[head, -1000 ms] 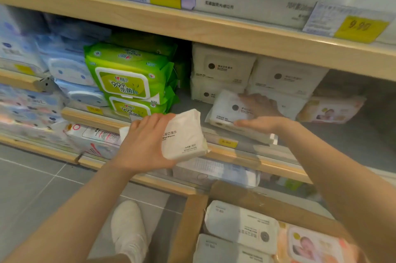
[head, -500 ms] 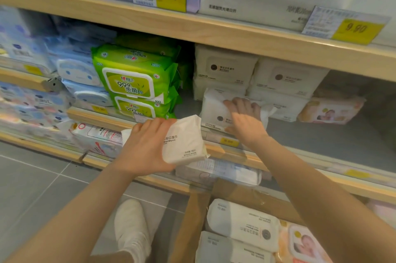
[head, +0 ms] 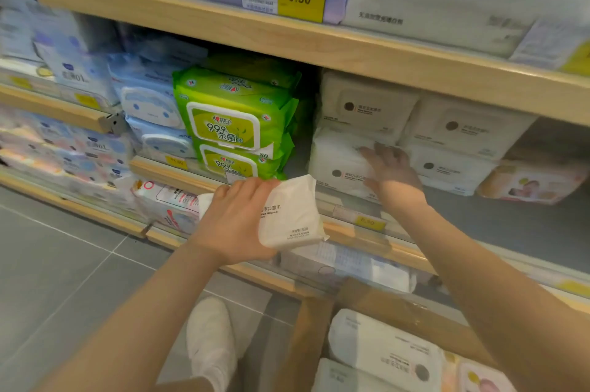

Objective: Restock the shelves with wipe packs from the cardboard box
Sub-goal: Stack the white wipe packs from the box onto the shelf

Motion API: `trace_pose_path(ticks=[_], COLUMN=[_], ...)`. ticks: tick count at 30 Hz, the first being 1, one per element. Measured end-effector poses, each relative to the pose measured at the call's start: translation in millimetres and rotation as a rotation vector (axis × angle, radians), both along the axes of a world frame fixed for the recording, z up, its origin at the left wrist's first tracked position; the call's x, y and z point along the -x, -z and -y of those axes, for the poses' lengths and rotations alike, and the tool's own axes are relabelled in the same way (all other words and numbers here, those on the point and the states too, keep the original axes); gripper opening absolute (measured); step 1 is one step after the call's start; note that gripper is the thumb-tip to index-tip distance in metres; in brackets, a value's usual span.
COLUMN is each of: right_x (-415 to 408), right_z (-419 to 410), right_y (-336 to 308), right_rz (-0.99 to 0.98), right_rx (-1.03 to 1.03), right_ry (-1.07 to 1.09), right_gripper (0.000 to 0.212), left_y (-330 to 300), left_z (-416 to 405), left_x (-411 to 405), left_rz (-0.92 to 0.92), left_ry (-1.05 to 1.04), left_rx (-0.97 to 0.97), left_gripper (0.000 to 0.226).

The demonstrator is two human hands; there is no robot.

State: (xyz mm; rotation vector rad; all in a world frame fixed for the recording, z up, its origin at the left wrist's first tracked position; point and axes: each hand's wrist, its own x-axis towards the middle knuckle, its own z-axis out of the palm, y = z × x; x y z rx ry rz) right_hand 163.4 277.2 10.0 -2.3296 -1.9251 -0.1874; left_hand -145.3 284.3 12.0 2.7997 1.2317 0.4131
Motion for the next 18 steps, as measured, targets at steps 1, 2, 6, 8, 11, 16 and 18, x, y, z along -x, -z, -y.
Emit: trace_pose_path(ticks=[1,2,6,8,11,16,18], right_x=[3.1,6.2,13.0,13.3,15.8,49.2,65.4], right_z=[-6.4,-11.8,-23.9,-23.2,-15.5,45.9,73.5], right_y=[0.1,0.1,1.9,2.9,-1.7,-19.3,-25.2], right_rz=[0.002,0.005,0.007,-0.004,-0.001,-0.457,-0.900], right_rx=[0.000,0.002,-0.022,-0.009,0.011,-0.121,0.029], right_ry=[0.002,0.011,0.046,0.044,0.047,-0.063,-0.067], right_gripper=[0.062,0.061,0.060,0.060,0.062,0.068,0.074], left_y=[-0.6,-1.0,0.4,1.0,1.2,1.6,-0.5], left_z=[-1.4,-2.2,-3.7,-4.4,-2.2,10.5,19.9], left_x=[0.3,0.7,1.9,2.9,2.9,-6.9,-16.1], left_rz=[-0.002,-0.002,-0.003,0.000,0.003,-0.005,0.007], left_ry=[-0.001,-0.002,0.001,0.002,0.017,0.093,0.127], left_rx=[0.000,0.003,0.025,0.018,-0.013,-0.055,-0.077], left_gripper=[0.098,0.098,0.100,0.100,0.098,0.096,0.095])
